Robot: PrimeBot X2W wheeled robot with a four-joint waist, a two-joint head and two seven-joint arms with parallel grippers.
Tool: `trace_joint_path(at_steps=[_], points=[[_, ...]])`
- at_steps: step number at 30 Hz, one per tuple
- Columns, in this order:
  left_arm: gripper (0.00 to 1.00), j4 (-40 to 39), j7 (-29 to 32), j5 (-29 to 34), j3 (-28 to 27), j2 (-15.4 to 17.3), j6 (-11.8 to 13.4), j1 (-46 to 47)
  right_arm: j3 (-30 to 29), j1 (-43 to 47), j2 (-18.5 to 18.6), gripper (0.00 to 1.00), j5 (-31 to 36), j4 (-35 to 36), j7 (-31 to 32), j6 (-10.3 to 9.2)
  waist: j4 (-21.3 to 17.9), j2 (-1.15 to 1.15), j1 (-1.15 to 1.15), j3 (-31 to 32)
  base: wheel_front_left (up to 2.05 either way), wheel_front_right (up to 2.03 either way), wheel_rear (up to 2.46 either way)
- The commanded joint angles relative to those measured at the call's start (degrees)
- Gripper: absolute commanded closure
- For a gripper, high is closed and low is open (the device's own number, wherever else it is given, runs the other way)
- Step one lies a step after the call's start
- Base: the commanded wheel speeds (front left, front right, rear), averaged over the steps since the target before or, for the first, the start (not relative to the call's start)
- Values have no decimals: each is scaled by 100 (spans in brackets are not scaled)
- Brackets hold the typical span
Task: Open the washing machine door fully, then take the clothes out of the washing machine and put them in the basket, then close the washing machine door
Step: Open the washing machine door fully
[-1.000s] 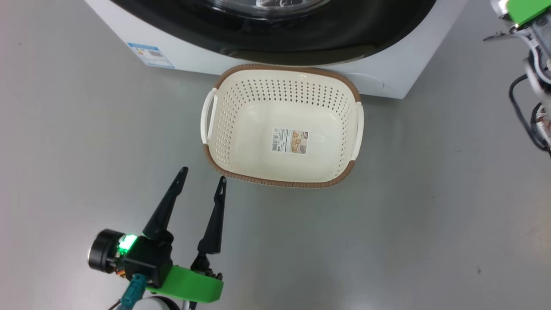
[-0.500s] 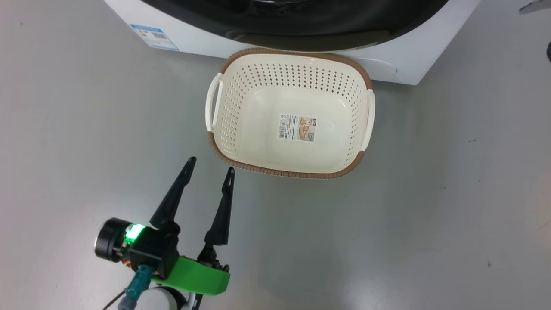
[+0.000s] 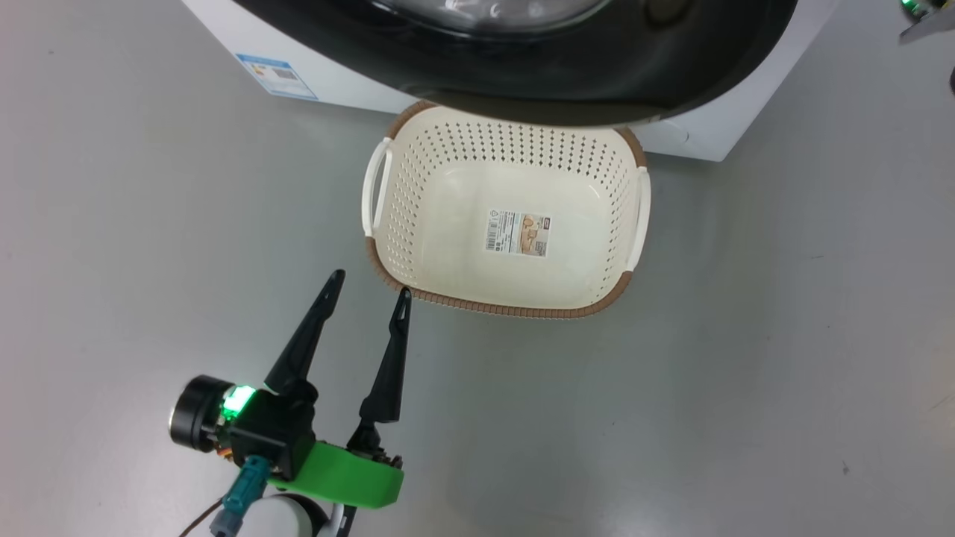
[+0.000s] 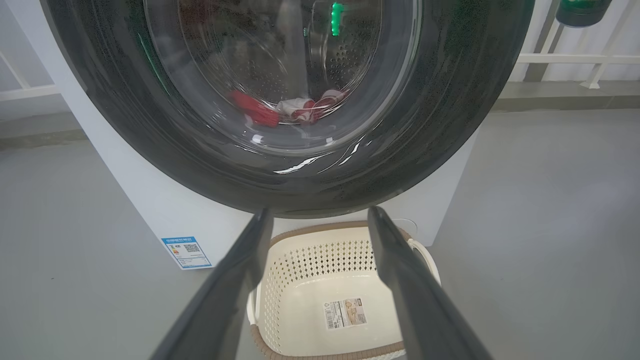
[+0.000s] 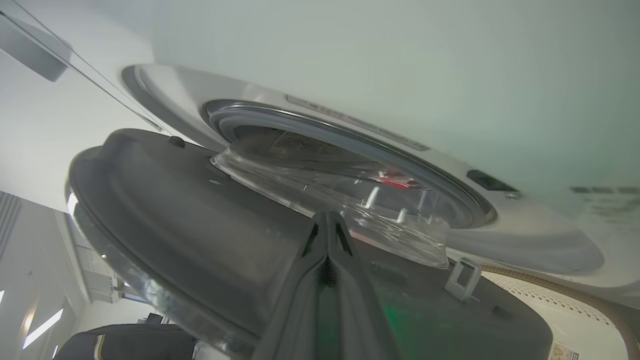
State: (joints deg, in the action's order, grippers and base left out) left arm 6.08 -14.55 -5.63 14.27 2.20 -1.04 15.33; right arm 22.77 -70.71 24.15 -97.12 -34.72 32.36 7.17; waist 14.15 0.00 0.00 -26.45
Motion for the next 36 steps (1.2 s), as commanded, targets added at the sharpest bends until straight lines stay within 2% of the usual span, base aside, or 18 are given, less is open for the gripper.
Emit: trace_joint_path(at_steps=[1,15,36], points=[[0,-101,-45,-52,-189,68,36,-38,46,166,-182,100,-47,191,118,32,-37,0,0,79,0,0,0],[0,-88,-45,-26,-188,68,83,-232,141,981,-312,100,65,564,448,32,-130,0,0,561,0,0,0],[0,-167,-45,-24,-299,68,47,-604,193,2043,-598,100,194,1492,829,32,-132,0,0,1009,0,0,0]])
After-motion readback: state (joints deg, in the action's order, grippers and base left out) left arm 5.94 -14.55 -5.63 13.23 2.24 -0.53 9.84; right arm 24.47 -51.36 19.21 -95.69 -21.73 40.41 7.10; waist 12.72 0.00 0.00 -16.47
